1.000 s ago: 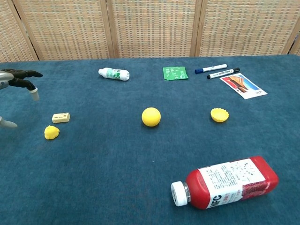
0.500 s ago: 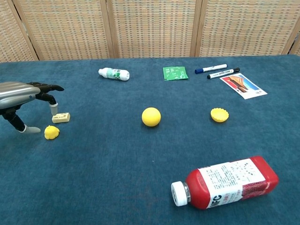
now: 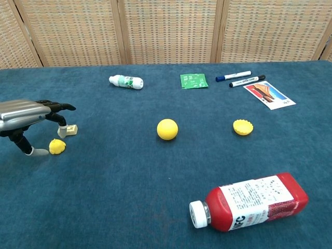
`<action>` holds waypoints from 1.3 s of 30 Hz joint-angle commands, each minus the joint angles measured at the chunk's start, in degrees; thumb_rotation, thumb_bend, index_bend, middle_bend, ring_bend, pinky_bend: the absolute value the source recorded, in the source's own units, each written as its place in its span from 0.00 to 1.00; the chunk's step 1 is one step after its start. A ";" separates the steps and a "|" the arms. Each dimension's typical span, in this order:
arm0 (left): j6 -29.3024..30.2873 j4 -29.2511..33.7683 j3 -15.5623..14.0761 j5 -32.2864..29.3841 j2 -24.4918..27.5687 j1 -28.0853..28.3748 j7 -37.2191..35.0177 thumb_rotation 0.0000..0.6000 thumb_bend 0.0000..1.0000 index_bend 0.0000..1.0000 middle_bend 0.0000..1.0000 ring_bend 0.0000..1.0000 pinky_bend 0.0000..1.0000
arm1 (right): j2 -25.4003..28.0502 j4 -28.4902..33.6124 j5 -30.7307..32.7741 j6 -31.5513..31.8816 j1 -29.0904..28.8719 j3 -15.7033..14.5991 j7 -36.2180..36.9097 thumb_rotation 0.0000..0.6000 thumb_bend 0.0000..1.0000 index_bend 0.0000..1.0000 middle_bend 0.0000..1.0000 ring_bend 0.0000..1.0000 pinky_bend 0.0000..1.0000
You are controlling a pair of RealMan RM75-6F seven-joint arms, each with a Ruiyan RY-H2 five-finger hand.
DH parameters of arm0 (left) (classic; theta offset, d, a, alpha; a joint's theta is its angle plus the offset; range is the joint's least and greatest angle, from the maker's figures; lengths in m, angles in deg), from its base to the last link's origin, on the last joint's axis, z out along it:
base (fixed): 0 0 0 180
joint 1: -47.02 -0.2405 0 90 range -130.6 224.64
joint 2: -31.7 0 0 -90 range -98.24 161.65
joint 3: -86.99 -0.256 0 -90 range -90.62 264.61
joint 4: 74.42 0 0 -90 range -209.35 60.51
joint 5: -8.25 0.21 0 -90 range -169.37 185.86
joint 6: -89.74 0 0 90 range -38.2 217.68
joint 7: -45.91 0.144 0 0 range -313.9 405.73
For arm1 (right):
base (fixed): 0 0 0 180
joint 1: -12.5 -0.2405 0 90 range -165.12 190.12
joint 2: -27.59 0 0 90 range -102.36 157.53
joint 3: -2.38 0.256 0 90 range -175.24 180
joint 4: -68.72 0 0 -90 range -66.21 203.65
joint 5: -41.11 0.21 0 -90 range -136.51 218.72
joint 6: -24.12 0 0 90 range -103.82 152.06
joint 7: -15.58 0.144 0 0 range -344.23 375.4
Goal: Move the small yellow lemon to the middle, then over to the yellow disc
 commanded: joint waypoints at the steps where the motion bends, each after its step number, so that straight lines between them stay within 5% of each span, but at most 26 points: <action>1: -0.25 -0.25 -0.22 -0.09 -0.35 0.24 0.25 1.00 0.28 0.42 0.00 0.00 0.00 | 0.04 0.01 0.08 -0.11 -0.03 -0.02 0.14 1.00 0.00 0.00 0.00 0.00 0.00; 16: 1.80 0.89 0.21 -1.07 -0.27 0.53 -0.72 1.00 0.31 0.49 0.00 0.00 0.00 | 0.15 0.07 -0.19 -0.03 -0.05 -0.12 0.67 1.00 0.00 0.00 0.00 0.00 0.00; 23: 8.50 8.46 2.44 2.65 4.00 1.62 -2.26 1.00 0.32 0.50 0.00 0.00 0.00 | 0.52 0.28 -0.05 0.00 -0.02 -0.04 1.46 1.00 0.00 0.00 0.00 0.00 0.00; 26: 10.00 14.79 3.55 9.69 6.28 6.27 1.51 1.00 0.32 0.51 0.00 0.00 0.00 | 0.79 0.41 0.03 0.23 0.05 0.12 2.00 1.00 0.00 0.00 0.00 0.00 0.00; 32: 2.20 19.67 4.88 13.92 4.45 15.61 5.19 1.00 0.32 0.54 0.00 0.00 0.00 | 1.12 0.44 0.93 0.09 0.18 0.42 2.84 1.00 0.00 0.00 0.00 0.00 0.00; 39: -6.14 17.59 5.99 13.36 -2.53 23.34 9.80 1.00 0.32 0.54 0.00 0.00 0.00 | 1.21 -0.25 2.56 -1.01 -0.04 0.87 3.71 1.00 0.00 0.00 0.00 0.00 0.00</action>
